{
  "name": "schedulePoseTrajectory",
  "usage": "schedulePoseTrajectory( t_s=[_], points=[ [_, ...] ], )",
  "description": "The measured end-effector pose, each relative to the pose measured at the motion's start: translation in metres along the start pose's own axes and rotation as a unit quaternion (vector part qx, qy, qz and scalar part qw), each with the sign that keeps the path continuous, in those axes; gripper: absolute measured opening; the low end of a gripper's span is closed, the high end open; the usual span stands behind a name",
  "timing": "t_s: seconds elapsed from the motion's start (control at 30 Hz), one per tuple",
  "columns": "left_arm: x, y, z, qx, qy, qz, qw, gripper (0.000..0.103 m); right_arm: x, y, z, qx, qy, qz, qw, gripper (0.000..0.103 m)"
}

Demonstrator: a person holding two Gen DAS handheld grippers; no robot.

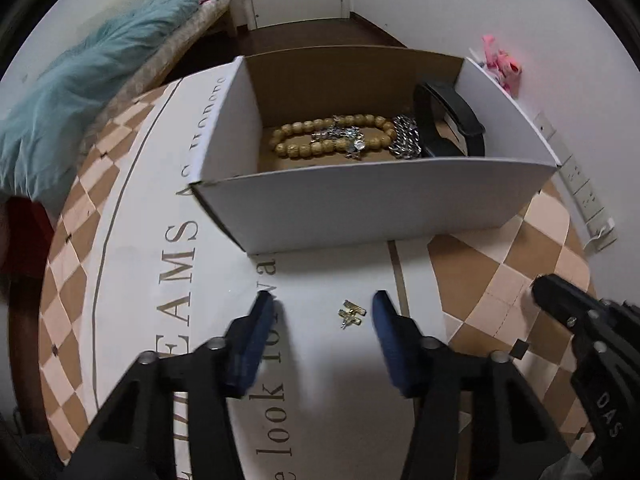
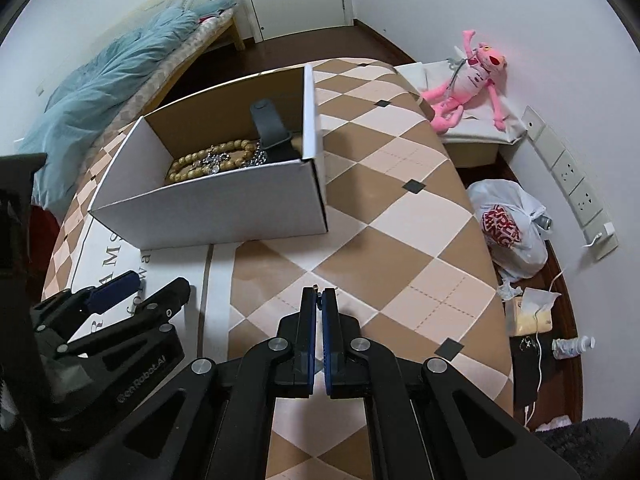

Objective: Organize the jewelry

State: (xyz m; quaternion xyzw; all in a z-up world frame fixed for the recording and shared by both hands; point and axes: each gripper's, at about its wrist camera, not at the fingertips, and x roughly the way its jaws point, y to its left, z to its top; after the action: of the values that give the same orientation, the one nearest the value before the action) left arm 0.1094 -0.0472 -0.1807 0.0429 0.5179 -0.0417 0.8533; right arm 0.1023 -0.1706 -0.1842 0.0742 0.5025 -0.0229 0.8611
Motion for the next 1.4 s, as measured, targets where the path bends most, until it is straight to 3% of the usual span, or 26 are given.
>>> schedulePoseTrajectory(
  t_s=[0.07, 0.1, 0.27, 0.4, 0.57, 0.7, 0.87, 1.03, 1.07, 1.13, 1.17, 1.2, 1.37, 1.4],
  points=[
    [0.0, -0.004, 0.001, 0.008, -0.002, -0.003, 1.0, 0.014, -0.001, -0.002, 0.001, 0.002, -0.002, 0.0, 1.0, 0.003],
    [-0.001, -0.006, 0.001, 0.009, -0.002, -0.005, 0.9999, 0.011, -0.002, -0.002, 0.001, 0.003, -0.003, -0.001, 1.0, 0.003],
    [-0.004, -0.006, -0.001, 0.005, -0.006, -0.014, 0.9999, 0.01, -0.009, -0.002, 0.004, 0.006, -0.012, 0.003, 1.0, 0.003],
    [-0.028, 0.001, 0.006, -0.012, -0.014, -0.045, 0.9988, 0.009, -0.025, -0.002, 0.013, 0.012, -0.019, 0.022, 0.999, 0.003],
    [-0.074, 0.02, 0.043, -0.04, -0.044, -0.093, 0.9939, 0.009, -0.05, 0.009, 0.044, 0.009, -0.036, 0.062, 0.997, 0.003],
    [-0.075, 0.036, 0.078, -0.05, -0.041, -0.11, 0.9918, 0.009, -0.044, 0.022, 0.081, -0.002, -0.031, 0.086, 0.996, 0.003],
    [-0.043, 0.052, 0.103, -0.061, 0.016, -0.129, 0.9896, 0.009, -0.007, 0.036, 0.11, -0.017, 0.04, 0.107, 0.993, 0.003],
    [-0.023, 0.06, 0.11, -0.081, 0.061, -0.111, 0.9886, 0.011, 0.019, 0.038, 0.116, -0.004, 0.111, 0.12, 0.986, 0.004],
    [-0.021, 0.062, 0.111, -0.084, 0.066, -0.107, 0.9885, 0.015, 0.02, 0.038, 0.116, -0.003, 0.114, 0.116, 0.987, 0.006],
    [-0.022, 0.065, 0.113, -0.086, 0.067, -0.093, 0.9896, 0.035, 0.019, 0.038, 0.116, -0.001, 0.115, 0.115, 0.987, 0.018],
    [-0.023, 0.067, 0.114, -0.085, 0.065, -0.09, 0.9901, 0.059, 0.017, 0.038, 0.116, -0.001, 0.115, 0.115, 0.987, 0.029],
    [-0.026, 0.069, 0.116, -0.085, 0.058, -0.09, 0.9906, 0.069, 0.016, 0.038, 0.117, 0.0, 0.114, 0.112, 0.987, 0.038],
    [-0.039, 0.08, 0.118, -0.093, 0.047, -0.076, 0.9916, 0.07, 0.002, 0.031, 0.124, 0.01, 0.097, 0.096, 0.991, 0.038],
    [-0.042, 0.082, 0.117, -0.095, 0.044, -0.069, 0.9922, 0.078, -0.001, 0.029, 0.124, 0.008, 0.094, 0.089, 0.992, 0.039]
  ],
)
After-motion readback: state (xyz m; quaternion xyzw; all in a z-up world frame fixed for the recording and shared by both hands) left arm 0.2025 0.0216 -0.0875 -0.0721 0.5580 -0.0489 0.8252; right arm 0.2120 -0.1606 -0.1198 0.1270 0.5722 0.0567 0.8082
